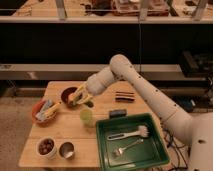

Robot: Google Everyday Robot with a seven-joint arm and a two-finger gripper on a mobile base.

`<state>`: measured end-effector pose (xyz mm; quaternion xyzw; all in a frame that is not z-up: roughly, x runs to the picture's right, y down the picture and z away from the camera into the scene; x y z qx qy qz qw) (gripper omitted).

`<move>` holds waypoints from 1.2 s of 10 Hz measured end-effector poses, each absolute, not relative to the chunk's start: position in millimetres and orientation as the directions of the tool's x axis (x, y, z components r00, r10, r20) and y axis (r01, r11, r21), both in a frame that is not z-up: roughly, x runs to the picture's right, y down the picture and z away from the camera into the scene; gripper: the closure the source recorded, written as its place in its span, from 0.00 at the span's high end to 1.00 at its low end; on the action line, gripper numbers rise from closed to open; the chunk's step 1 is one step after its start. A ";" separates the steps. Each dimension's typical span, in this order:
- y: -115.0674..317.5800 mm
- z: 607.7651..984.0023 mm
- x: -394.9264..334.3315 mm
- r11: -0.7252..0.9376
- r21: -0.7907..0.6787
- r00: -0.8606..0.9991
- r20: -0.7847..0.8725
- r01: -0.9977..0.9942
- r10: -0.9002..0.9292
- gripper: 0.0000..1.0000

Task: Place pepper in plastic cup

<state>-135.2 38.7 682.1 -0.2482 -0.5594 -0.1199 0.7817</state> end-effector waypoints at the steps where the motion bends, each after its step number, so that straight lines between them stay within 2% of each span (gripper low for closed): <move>1: 42.1 684.1 -148.2 0.844 -0.254 0.313 0.943 0.472 0.108 0.00; 10: 81.5 713.4 -160.4 0.829 -0.289 0.277 0.946 0.479 0.170 0.00; 12: 85.8 718.5 -165.0 0.826 -0.275 0.289 0.947 0.492 0.143 0.13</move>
